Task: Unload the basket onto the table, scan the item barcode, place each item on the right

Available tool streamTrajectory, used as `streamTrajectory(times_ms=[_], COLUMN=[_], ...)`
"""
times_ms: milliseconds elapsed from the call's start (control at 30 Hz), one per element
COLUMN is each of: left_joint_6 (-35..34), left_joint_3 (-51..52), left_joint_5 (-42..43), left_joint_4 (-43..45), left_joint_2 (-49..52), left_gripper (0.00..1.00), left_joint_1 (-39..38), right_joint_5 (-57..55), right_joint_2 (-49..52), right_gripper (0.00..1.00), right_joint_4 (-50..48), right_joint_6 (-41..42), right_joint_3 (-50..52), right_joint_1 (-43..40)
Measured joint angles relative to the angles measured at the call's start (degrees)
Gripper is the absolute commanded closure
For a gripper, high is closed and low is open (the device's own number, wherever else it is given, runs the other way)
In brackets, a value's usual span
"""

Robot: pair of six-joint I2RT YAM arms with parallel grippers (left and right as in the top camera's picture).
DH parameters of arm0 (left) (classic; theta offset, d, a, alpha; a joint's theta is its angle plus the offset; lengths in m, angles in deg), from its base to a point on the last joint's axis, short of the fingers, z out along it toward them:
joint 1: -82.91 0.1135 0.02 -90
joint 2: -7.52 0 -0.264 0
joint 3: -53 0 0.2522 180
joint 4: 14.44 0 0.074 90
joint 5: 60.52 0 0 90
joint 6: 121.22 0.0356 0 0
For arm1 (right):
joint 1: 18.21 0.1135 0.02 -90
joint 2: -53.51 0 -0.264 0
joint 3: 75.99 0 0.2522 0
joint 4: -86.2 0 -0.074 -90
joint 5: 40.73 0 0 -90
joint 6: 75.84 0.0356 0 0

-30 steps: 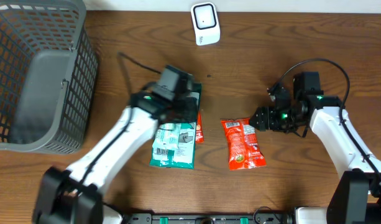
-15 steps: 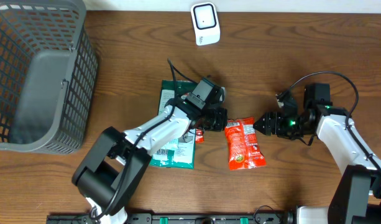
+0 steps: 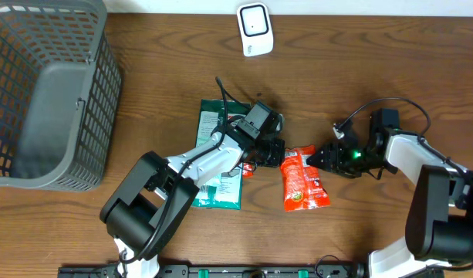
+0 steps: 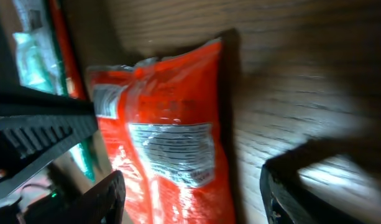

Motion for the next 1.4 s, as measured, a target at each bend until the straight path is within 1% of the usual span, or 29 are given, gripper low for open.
streamTrajectory(times_ms=[200, 400, 500, 667, 767, 933, 1167, 1400], left_joint_6=[-0.02, 0.00, -0.02, -0.02, -0.02, -0.02, -0.07, -0.07], left_joint_3=[0.02, 0.02, 0.02, 0.02, 0.02, 0.50, 1.75, 1.75], left_joint_5=[-1.55, -2.97, -3.56, -5.38, -5.92, -6.75, -7.78, -8.00], left_joint_4=[0.02, -0.44, -0.79, -1.46, -1.46, -1.46, -1.51, -1.51], left_joint_2=[0.00, 0.00, 0.02, 0.02, 0.02, 0.02, 0.07, 0.07], left_gripper=[0.89, 0.89, 0.89, 0.89, 0.89, 0.89, 0.89, 0.89], left_joint_1=[0.00, 0.00, 0.00, -0.13, -0.37, -0.94, -1.03, -1.03], right_joint_5=[3.78, 4.96, 5.44, 9.75, 11.67, 12.44, 15.32, 16.61], right_joint_2=[2.08, 2.80, 2.80, 2.82, 2.91, 3.26, 3.32, 3.63], right_gripper=[0.40, 0.43, 0.48, 0.53, 0.60, 0.62, 0.63, 0.63], right_joint_4=[-0.11, -0.20, -1.27, -6.91, -8.41, -8.70, -13.68, -15.19], right_joint_6=[-0.59, -0.66, -0.68, -0.85, -0.96, -1.07, -0.90, -0.42], right_joint_3=[0.00, 0.09, 0.85, 4.33, 5.77, 6.64, 9.09, 9.84], right_joint_1=[0.00, 0.00, 0.00, -0.13, -0.44, -0.42, -0.35, -0.33])
